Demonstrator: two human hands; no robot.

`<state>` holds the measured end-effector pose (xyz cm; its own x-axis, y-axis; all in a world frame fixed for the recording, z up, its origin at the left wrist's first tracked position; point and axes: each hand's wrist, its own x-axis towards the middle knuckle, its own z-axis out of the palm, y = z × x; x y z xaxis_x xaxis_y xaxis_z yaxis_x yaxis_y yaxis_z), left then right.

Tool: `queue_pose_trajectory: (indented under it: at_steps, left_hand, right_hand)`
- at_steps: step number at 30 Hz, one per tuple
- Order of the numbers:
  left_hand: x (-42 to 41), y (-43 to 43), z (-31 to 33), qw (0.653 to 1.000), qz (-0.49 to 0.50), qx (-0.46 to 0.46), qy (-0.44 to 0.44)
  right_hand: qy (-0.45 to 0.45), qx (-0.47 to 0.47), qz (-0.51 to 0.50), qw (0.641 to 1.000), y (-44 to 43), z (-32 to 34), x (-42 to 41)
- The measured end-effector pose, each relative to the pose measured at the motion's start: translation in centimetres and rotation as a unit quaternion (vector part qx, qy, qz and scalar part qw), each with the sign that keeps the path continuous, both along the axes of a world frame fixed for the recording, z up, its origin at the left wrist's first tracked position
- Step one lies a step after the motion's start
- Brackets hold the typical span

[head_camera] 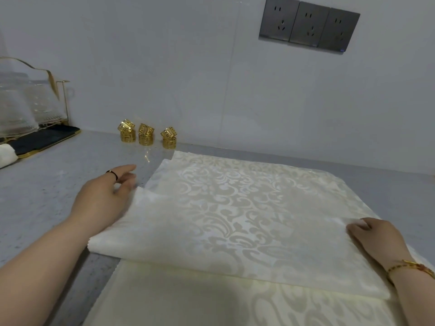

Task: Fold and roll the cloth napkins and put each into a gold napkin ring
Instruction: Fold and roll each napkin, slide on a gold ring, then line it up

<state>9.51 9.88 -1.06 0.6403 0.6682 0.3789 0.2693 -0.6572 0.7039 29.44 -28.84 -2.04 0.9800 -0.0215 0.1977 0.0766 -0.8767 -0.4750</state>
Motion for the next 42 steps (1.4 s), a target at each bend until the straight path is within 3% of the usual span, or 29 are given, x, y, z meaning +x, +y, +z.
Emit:
queue_pose_trajectory:
  at_steps: [6, 9, 13, 20, 23, 27, 30, 32, 35, 42]
  left_hand:
    - [-1.7, -4.4, 1.5, 0.98, -0.182, 0.049, 0.068]
    - [-1.4, -8.1, 0.7, 0.937, -0.281, 0.15, 0.14]
    - [-0.7, -9.7, -1.6, 0.886, -0.32, 0.251, 0.225]
    - [-0.1, -9.4, -2.6, 0.862, -0.315, 0.261, 0.299]
    - [0.1, -9.5, -2.6, 0.864, -0.308, 0.254, 0.307]
    - [0.1, -9.7, -2.5, 0.862, -0.299, 0.258, 0.319]
    - [0.1, -9.8, -2.5, 0.862, -0.291, 0.256, 0.326]
    - [0.2, -9.8, -2.5, 0.866, -0.278, 0.256, 0.327]
    - [0.1, -9.8, -2.5, 0.865, -0.257, 0.259, 0.343]
    - [-0.4, -8.3, -1.6, 0.874, -0.186, 0.182, 0.41]
  right_hand:
    - [-0.006, -0.009, -0.004, 1.0, 0.0, -0.1, 0.2]
    - [0.001, -0.018, 0.001, 1.0, 0.0, 0.0, 0.0]
    - [-0.014, -0.047, 0.006, 0.999, 0.1, 0.3, -0.4]
    - [-0.013, -0.054, -0.006, 0.998, 0.6, 0.7, -0.8]
    - [-0.066, -0.051, 0.01, 0.996, 1.5, 1.7, -2.3]
    - [-0.096, -0.031, 0.203, 0.974, 5.7, 3.2, -7.3]
    - [-0.051, -0.09, 0.37, 0.923, 9.2, 2.5, -11.8]
    - [-0.004, -0.15, 0.411, 0.899, 10.3, 1.2, -13.2]
    - [0.03, -0.199, 0.408, 0.89, 9.9, -0.7, -11.7]
    - [0.06, -0.23, 0.276, 0.931, 5.7, -0.5, -6.6]
